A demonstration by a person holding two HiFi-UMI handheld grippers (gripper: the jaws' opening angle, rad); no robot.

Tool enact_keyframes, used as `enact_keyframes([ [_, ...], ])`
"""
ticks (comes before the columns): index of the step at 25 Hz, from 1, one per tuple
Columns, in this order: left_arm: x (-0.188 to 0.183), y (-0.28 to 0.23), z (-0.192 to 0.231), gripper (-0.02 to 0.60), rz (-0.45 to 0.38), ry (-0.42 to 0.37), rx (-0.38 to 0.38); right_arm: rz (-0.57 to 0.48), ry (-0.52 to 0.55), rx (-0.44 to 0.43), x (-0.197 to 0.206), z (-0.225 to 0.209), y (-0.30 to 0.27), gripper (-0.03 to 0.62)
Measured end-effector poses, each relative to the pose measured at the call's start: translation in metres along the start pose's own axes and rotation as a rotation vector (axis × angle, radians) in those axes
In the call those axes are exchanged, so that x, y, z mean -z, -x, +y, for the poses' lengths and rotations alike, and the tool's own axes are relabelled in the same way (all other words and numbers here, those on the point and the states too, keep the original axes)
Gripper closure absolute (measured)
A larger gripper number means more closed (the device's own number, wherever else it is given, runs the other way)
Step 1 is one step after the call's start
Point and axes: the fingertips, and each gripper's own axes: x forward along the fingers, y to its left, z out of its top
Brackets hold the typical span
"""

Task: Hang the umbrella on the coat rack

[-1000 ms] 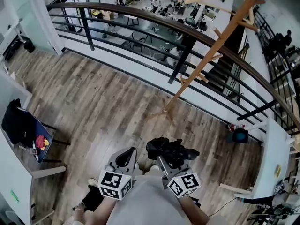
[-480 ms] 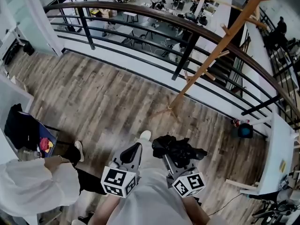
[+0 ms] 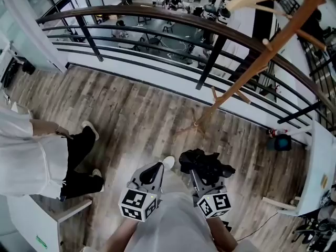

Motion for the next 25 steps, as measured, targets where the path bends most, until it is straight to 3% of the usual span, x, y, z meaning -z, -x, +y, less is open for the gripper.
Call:
enact_keyframes([
  [12,-0.057,-0.067,0.040,0.557,0.033,-0.106,0.136,0.033,0.008,0.127,0.004,-0.024,-0.087,0.312],
  [19,-0.110,-0.107,0.044,0.557,0.033,-0.164,0.190,0.035,-0.066,0.231,-0.021,-0.058,-0.114,0.312],
  [25,-0.131,-0.135,0.018,0.557,0.098,-0.214,0.263,0.021,-0.070,0.285,-0.050,-0.083,-0.109,0.312],
])
